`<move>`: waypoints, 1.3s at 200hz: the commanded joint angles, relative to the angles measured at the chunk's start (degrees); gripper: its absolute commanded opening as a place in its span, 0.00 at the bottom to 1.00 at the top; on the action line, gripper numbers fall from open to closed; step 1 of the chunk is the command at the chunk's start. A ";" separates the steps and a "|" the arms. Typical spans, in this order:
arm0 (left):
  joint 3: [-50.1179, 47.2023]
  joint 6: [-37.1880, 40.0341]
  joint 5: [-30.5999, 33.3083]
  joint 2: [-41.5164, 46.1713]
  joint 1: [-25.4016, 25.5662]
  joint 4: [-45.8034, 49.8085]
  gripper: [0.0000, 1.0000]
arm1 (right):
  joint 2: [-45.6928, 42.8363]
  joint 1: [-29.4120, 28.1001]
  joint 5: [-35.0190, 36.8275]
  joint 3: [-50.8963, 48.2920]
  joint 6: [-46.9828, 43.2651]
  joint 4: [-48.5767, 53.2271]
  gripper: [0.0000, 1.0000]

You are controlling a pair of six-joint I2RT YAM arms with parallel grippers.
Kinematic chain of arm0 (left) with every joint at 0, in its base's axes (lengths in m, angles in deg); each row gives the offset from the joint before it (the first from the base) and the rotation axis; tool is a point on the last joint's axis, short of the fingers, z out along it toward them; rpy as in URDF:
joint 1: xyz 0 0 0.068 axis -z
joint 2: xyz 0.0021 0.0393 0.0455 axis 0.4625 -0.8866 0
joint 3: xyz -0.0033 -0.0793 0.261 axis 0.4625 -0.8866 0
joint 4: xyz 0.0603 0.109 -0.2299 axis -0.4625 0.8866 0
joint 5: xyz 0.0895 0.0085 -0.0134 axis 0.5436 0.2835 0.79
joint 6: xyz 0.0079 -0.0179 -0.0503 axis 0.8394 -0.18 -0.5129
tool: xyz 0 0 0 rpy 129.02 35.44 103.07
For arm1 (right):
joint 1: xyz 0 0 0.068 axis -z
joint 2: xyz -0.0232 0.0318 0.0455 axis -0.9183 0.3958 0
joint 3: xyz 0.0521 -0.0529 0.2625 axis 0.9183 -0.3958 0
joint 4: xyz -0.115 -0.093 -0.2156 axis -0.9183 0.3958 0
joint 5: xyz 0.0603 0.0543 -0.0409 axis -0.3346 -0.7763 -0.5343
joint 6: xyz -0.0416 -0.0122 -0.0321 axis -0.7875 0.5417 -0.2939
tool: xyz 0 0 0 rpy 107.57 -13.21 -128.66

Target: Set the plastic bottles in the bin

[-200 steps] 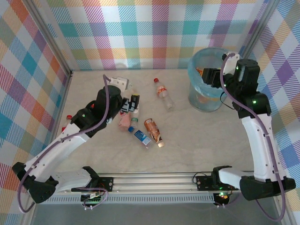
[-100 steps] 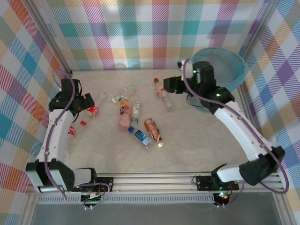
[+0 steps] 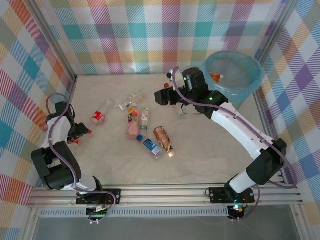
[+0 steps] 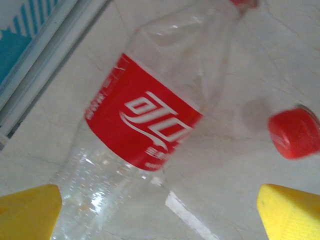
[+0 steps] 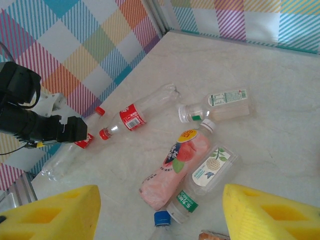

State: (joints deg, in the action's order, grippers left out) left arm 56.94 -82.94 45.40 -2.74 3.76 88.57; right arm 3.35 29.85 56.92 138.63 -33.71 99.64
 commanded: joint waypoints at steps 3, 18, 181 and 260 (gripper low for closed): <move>-0.86 -0.31 0.92 -2.41 -3.67 -1.75 1.00 | -1.89 -0.07 -0.98 0.41 -1.38 -1.65 0.66; -1.17 -0.34 0.67 -3.99 -4.64 -2.18 1.00 | -2.02 -0.10 -1.07 0.29 -1.36 -1.86 0.66; -2.60 2.65 -8.35 -8.84 -5.12 -2.89 0.64 | -1.40 -0.16 -1.59 0.21 -1.02 -2.35 0.67; -1.52 0.33 -8.84 7.85 -3.09 -1.61 0.60 | -2.63 -0.34 -1.24 1.71 -1.15 -1.33 0.67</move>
State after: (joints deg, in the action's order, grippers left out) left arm 54.25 -81.45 37.16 -1.38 -0.42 85.03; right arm 2.69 29.85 56.68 138.63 -34.12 99.23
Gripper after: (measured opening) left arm 0.611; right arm 0.668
